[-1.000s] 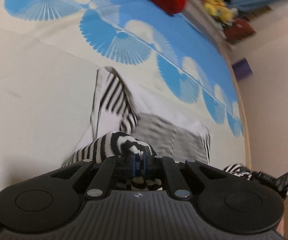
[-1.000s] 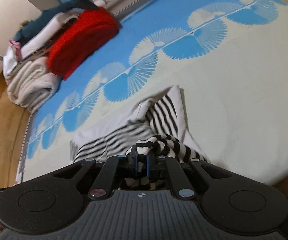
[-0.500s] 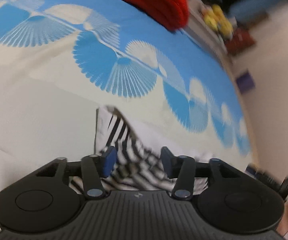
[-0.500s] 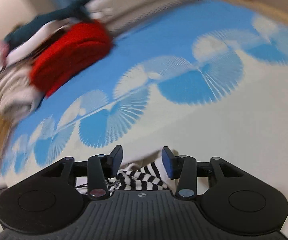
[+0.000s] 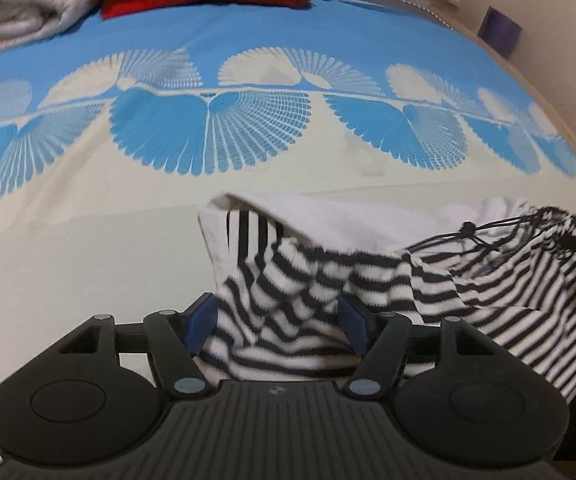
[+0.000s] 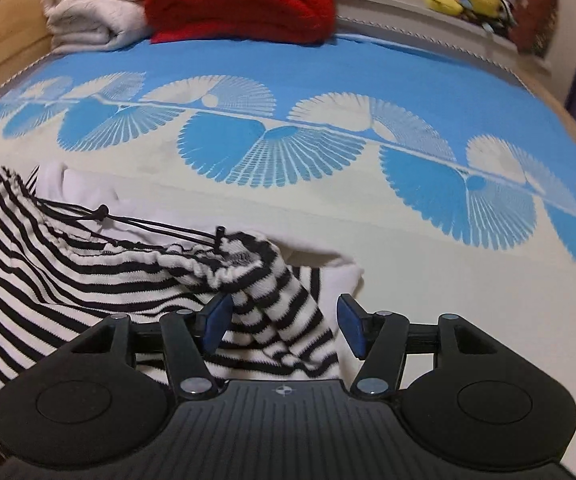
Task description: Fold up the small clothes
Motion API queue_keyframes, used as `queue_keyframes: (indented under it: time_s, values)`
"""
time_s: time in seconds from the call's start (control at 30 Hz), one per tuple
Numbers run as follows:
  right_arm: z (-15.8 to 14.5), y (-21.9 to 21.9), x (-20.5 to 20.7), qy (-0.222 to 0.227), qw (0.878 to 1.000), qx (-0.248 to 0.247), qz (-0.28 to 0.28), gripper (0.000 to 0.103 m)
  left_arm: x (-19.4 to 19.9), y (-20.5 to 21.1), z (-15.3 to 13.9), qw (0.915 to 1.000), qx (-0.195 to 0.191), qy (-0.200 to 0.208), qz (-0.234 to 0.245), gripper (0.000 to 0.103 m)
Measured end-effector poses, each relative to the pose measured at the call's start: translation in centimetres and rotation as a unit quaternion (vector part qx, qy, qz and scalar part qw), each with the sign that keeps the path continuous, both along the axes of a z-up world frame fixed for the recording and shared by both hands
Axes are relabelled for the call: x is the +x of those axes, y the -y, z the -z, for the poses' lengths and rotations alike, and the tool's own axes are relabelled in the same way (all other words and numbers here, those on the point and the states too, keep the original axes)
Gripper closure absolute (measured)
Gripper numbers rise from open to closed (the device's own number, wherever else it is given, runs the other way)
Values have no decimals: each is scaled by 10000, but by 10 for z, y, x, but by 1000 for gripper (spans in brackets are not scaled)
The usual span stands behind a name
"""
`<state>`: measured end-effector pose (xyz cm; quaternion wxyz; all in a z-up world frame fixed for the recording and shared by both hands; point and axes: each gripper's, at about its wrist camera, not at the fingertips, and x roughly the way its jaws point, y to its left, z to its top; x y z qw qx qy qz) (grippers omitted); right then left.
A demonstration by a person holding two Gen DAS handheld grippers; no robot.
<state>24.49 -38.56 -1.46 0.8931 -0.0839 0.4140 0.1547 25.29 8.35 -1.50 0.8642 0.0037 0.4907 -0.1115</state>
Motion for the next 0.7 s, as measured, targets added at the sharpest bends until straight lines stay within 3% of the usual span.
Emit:
queue_keyframes:
  time_s: [0.07,0.13,0.2,0.23,0.27,0.4,0.47,0.53,0.57,0.63,0.7]
  values:
    - [3,-9,3,137,9996,-195,-180,46,6,4,2,10000,26,50,6,42]
    - [6,-15,8,196,9990,-290,-289,50,14,8,3,10000,-32,-16,18,83]
    - [8,-17,15,148,9992,-222,-298,69,22,10,5,9999,-110,-87,32,98]
    - [7,-16,18,133,9995,-119,-267,85,24,11,1,10000,-65,45,15,99]
    - [2,-13,22,216,9996,-2,-169,88,26,11,-7,9996,-69,273,-25,99]
    - [-28,13,32,857,9903,811,739,90,37,-1,-29,9909,-494,1078,-636,100]
    - [-32,19,39,1057,9817,1063,1177,90,45,14,-24,9918,-176,1148,-532,100]
    - [-22,9,52,868,9847,801,1282,90,56,34,-10,9927,466,1041,-404,100]
    - [-11,0,61,638,9886,494,1268,90,62,36,-2,9934,544,903,-461,100]
    - [6,-12,73,358,9916,114,1240,90,75,32,5,9932,436,758,-770,100]
    - [8,-17,81,407,9908,130,1287,90,81,26,5,9909,332,856,-981,100]
